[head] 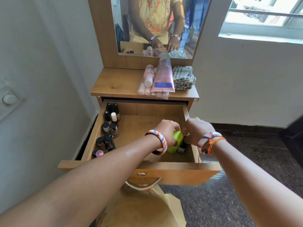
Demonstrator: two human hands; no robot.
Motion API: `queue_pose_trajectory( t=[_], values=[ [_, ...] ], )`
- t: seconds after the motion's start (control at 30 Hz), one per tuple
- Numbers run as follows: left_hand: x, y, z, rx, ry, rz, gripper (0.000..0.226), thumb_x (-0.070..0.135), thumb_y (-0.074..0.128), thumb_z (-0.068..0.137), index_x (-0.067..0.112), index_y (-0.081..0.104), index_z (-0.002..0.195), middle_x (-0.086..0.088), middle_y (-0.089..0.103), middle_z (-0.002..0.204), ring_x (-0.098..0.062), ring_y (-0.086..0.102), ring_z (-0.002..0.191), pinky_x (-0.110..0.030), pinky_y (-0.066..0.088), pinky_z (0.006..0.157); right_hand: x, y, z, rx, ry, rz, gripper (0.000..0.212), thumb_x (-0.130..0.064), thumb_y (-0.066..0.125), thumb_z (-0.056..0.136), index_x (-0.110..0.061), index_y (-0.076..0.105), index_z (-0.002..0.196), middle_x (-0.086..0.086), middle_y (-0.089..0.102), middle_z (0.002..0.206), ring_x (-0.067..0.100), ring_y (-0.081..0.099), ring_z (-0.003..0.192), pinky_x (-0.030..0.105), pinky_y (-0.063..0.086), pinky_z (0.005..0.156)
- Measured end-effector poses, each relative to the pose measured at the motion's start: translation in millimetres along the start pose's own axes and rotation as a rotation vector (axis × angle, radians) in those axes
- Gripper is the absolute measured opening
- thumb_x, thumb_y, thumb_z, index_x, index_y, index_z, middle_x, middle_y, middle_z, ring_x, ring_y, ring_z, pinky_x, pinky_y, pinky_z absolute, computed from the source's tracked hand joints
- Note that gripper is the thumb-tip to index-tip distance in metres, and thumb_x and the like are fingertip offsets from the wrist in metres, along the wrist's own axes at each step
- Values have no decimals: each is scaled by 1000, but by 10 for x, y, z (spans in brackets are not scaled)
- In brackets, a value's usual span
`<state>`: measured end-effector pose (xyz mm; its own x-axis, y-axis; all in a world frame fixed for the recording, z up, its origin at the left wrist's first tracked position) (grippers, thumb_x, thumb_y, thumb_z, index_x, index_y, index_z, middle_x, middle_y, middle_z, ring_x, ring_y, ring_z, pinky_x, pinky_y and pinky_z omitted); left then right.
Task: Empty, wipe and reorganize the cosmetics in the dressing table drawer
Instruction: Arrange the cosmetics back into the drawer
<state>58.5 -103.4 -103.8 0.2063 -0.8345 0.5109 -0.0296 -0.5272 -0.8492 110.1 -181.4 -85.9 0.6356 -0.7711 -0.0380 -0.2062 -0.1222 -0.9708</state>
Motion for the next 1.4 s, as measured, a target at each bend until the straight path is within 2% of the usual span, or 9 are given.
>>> queue_pose_trajectory(
  t=[0.1, 0.3, 0.47, 0.6, 0.97, 1.1, 1.2, 1.3, 1.4],
  values=[
    [-105, -128, 197, 111, -67, -78, 40, 9, 72, 77, 12, 65, 116, -9, 65, 117, -25, 59, 109, -25, 46, 85, 50, -44, 247, 70, 40, 41, 25, -21, 64, 81, -18, 69, 106, 8, 66, 108, 27, 63, 97, 30, 51, 75],
    [-292, -244, 579, 278, -176, -233, 39, 5, 67, 80, 10, 63, 119, -12, 64, 120, -27, 57, 113, -25, 43, 91, 90, -110, 644, 205, 97, 56, 23, -14, 60, 83, -18, 70, 103, 12, 66, 104, 32, 64, 95, 31, 50, 76],
    [-353, -226, 735, 359, -183, -204, 33, 7, 64, 84, 8, 61, 117, -16, 61, 118, -29, 58, 108, -23, 39, 78, 119, -75, 782, 337, 116, 32, 25, -14, 55, 86, -21, 69, 106, 9, 68, 107, 31, 64, 98, 31, 48, 74],
    [-356, -210, 764, 373, -192, -182, 39, 8, 61, 86, 8, 55, 125, -19, 55, 126, -32, 55, 113, -30, 43, 89, 121, -50, 851, 400, 115, 53, 25, -12, 52, 87, -18, 69, 105, 6, 67, 109, 29, 60, 105, 31, 43, 78],
    [-321, -325, 576, 214, -225, -97, 44, 13, 63, 86, 1, 48, 126, -18, 55, 126, -31, 54, 116, -31, 44, 90, 145, -77, 713, 465, 149, 145, 23, -15, 54, 87, -20, 67, 106, 1, 67, 111, 26, 55, 108, 31, 41, 84],
    [-217, -703, 368, 207, -100, -140, 21, 13, 63, 85, 5, 69, 104, -11, 69, 106, -20, 65, 92, -24, 51, 81, 90, -267, 523, 530, 158, 190, 21, -19, 55, 86, -20, 69, 102, 3, 66, 108, 27, 55, 107, 32, 41, 81],
    [-227, -1161, 258, 438, -105, -311, 12, 14, 61, 86, 7, 71, 88, -13, 69, 91, -17, 63, 59, -22, 55, 53, 19, -494, 412, 635, 163, 247, 18, -23, 55, 87, -17, 71, 95, 4, 67, 104, 27, 56, 103, 30, 37, 75],
    [-377, -1539, 299, 718, -177, -205, 18, 22, 62, 87, 7, 69, 91, -7, 71, 98, -18, 64, 80, -20, 43, 64, -97, -672, 366, 724, 116, 294, 18, -25, 57, 86, -19, 71, 94, 2, 68, 103, 27, 57, 104, 30, 39, 76],
    [-572, -1584, 492, 661, -346, -141, 47, 43, 54, 91, -1, 66, 99, -18, 68, 106, -32, 63, 98, -29, 39, 69, -197, -747, 375, 750, 85, 352, 18, -29, 59, 86, -21, 72, 96, 2, 68, 105, 25, 56, 107, 30, 42, 77]
  ],
)
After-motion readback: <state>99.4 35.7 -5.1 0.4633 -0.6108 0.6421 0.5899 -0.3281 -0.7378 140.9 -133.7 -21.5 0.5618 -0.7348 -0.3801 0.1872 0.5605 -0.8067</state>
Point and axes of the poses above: each hand's wrist, its own z-axis towards the middle knuckle, its own y-axis out of the palm, x = y × z, the point moved 6 cm from there along z, towards the middle knuckle
